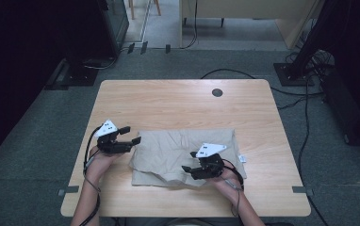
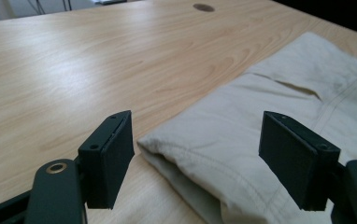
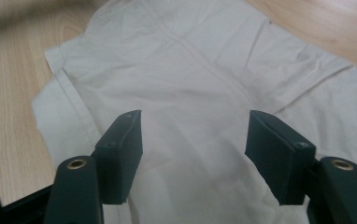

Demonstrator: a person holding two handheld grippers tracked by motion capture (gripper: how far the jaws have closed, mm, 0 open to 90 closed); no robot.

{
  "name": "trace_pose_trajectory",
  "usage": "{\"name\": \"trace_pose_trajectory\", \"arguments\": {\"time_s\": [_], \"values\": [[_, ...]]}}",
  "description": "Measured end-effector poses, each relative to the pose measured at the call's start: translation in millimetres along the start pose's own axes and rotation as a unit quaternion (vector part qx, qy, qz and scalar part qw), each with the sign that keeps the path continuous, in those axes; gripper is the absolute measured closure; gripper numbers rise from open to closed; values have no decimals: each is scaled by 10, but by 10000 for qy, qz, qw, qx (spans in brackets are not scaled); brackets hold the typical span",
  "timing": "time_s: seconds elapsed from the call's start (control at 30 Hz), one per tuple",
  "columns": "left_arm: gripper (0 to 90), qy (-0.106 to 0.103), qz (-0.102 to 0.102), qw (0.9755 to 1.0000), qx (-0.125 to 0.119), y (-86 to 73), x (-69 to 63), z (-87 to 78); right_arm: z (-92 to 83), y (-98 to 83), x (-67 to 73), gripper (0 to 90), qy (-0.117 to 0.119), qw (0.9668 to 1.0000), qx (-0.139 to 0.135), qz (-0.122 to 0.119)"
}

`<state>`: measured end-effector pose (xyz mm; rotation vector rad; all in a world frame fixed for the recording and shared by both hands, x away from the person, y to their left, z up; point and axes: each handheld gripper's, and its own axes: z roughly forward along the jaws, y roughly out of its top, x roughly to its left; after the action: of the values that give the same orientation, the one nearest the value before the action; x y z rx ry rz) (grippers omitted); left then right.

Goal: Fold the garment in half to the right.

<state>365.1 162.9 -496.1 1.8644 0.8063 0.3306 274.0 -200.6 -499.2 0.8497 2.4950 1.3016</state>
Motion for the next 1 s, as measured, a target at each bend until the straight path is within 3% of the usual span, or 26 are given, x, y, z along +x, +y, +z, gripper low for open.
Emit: {"name": "trace_pose_trajectory", "arguments": {"time_s": [0.23, 0.37, 0.5, 0.77, 1.0], "values": [[264, 24, 94, 9998, 153, 35, 47, 115, 20, 109, 87, 367, -42, 9996, -215, 203], [264, -30, 84, 9998, 185, 44, 84, 165, 64, 143, 148, 367, -172, 9993, -190, 287], [264, -97, 54, 9996, 272, 24, 108, 202, 132, 169, 202, 367, -202, 9994, -87, 266], [265, -90, 177, 9989, 433, -13, 97, 278, 217, 205, 316, 367, -401, 9988, -154, 233], [265, -100, 140, 9988, 456, -21, 105, 309, 310, 253, 430, 368, -457, 9987, -181, 145]]}}
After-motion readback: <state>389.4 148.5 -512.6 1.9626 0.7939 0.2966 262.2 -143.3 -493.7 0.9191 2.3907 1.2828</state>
